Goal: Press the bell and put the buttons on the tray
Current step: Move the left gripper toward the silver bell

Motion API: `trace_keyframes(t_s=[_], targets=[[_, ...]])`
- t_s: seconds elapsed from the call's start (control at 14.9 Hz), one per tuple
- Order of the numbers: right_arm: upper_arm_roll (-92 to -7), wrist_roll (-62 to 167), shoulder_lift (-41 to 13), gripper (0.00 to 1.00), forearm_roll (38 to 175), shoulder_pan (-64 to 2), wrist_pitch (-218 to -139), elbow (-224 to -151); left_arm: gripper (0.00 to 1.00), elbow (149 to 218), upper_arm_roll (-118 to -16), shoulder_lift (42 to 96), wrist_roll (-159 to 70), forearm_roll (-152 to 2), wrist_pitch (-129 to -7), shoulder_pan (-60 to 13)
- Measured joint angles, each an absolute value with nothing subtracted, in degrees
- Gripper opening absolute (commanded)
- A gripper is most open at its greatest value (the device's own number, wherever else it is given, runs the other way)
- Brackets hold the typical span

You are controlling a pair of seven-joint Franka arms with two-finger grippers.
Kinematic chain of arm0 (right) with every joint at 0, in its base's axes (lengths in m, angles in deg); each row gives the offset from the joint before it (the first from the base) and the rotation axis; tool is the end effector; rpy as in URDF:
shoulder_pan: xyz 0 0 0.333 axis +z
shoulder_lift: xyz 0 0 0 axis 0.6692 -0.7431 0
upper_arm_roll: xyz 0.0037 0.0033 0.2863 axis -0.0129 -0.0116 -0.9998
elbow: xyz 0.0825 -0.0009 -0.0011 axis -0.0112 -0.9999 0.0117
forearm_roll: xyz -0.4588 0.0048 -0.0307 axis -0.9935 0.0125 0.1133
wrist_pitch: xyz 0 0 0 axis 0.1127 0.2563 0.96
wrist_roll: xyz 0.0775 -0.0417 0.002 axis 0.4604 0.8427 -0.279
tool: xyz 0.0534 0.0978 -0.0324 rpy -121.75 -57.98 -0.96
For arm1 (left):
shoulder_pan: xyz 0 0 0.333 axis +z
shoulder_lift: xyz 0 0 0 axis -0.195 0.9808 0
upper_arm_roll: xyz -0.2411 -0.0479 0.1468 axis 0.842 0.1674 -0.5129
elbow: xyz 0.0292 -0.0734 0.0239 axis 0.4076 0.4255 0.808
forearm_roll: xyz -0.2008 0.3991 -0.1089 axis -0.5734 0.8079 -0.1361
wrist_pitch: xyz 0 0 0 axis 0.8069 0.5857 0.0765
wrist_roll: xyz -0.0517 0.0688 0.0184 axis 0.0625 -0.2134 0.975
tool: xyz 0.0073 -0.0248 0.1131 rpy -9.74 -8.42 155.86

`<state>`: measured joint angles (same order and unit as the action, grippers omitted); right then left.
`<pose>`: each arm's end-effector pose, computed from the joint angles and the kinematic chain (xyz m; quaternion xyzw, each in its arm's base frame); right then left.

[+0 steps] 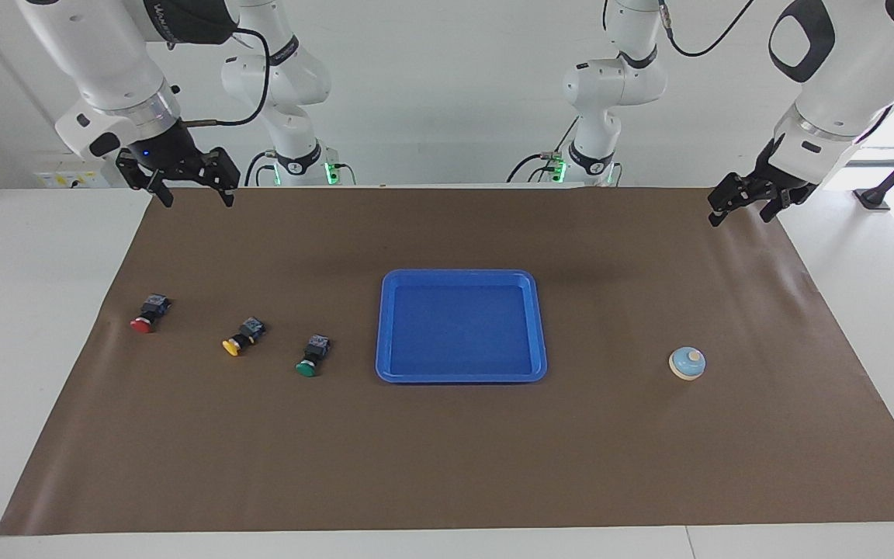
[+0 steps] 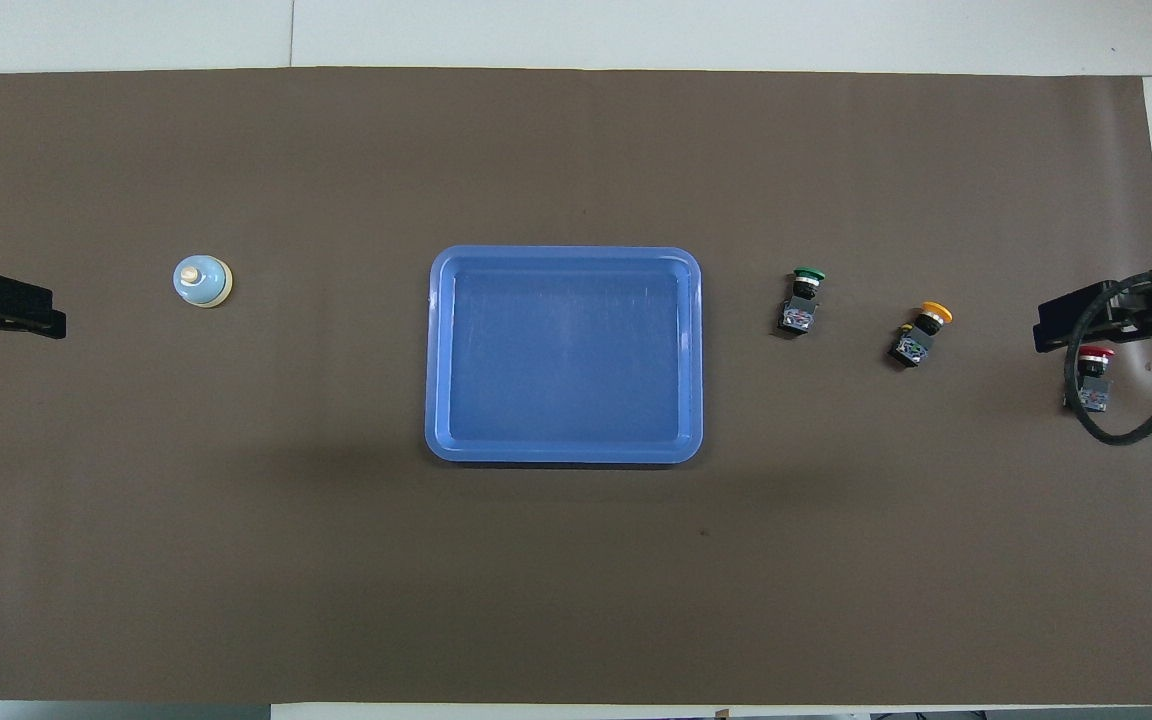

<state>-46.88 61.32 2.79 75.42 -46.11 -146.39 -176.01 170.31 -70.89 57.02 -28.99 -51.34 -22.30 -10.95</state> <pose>0.6034 0.0012 0.5810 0.9990 -0.0052 -0.0438 0.0042 0.6130 0.0078 0.5514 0.9997 0.0112 -0.0169 0.0101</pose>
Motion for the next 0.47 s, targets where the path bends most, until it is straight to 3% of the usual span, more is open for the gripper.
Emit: trace_keyframes(t_s=[0.33,0.4,0.47], targets=[[-46.9,61.3,2.8,1.0,75.4,-46.1,-146.4,-176.0,1.0,170.3,-70.4,57.0,-29.0,-51.3,-22.3,-11.0],[-46.9,61.3,2.8,1.0,75.4,-46.1,-146.4,-176.0,0.85,170.3,-70.4,57.0,-29.0,-51.3,-22.6,-11.0],[-46.9,61.3,2.8,1.0,75.4,-46.1,-146.4,-176.0,0.57,170.4,-70.6,57.0,-29.0,-51.3,-23.4,-10.9]])
